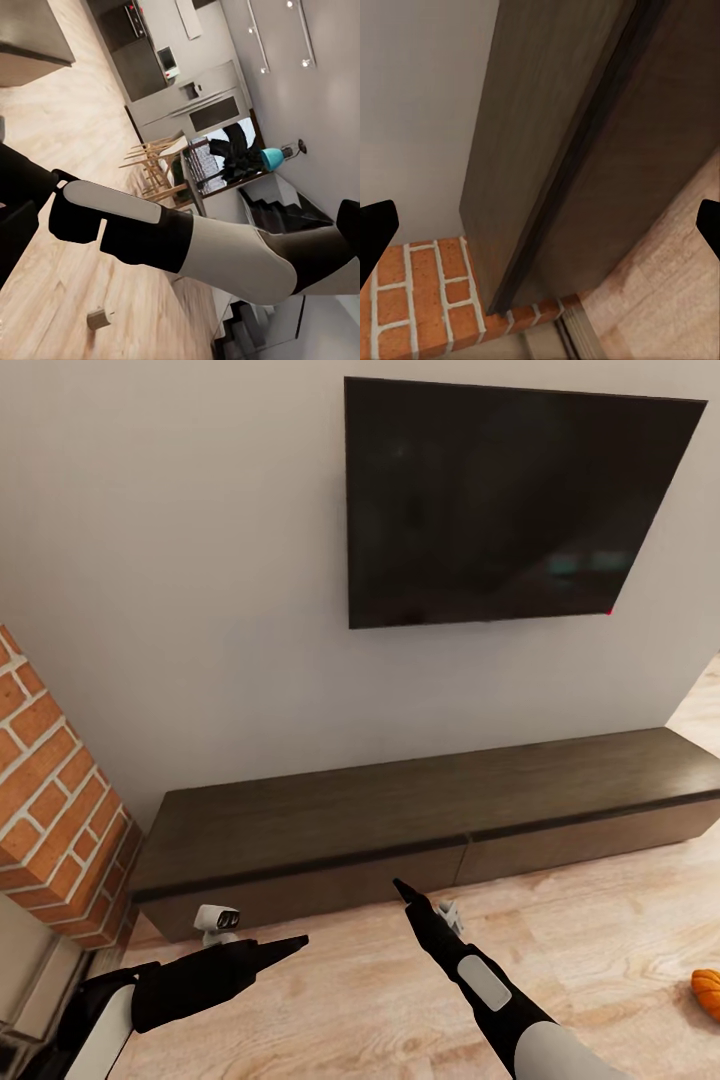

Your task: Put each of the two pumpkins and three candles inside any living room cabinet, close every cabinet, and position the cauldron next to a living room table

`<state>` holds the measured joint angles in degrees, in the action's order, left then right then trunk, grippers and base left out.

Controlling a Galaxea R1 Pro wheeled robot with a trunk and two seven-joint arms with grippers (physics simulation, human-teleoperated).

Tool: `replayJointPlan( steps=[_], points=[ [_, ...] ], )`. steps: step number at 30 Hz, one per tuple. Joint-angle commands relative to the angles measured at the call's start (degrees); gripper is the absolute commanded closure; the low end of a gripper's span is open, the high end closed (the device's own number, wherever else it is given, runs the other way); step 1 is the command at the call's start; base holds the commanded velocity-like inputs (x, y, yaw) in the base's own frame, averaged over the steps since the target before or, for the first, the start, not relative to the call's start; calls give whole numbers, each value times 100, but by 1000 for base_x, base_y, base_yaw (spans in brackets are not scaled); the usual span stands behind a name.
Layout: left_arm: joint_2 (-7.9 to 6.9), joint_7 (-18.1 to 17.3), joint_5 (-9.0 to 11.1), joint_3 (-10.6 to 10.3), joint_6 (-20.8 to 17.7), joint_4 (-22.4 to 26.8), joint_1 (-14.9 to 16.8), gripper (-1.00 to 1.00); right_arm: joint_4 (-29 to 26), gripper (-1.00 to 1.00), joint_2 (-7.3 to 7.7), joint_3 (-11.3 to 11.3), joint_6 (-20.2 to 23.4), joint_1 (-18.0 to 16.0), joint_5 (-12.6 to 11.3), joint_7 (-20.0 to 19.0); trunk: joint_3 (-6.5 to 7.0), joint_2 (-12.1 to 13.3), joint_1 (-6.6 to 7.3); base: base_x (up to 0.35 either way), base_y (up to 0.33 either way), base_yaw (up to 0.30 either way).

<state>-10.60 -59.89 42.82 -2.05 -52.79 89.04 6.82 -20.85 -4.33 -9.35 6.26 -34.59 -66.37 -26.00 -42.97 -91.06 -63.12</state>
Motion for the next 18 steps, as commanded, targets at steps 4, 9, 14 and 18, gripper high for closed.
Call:
replayJointPlan(
  steps=[4,9,14,18],
  points=[
    [-9,-1,25,-6,-30,0,3,-100,2,-100,3,-23,-94,-4,-63,-25,-77,-164,-88,0,0,0],
    [-12,-4,25,-6,-30,0,3,-100,2,-100,3,-28,-130,-4,-66,-27,-167,-365,-198,0,0,0],
    [-5,-4,25,-6,-30,0,3,-100,2,-100,3,-30,-127,-4,-69,-27,-256,-565,-308,0,0,0],
    [-3,-5,25,-6,-30,0,3,-100,2,-100,3,-32,-131,-4,-64,-27,-328,-726,-396,0,0,0]
  ],
)
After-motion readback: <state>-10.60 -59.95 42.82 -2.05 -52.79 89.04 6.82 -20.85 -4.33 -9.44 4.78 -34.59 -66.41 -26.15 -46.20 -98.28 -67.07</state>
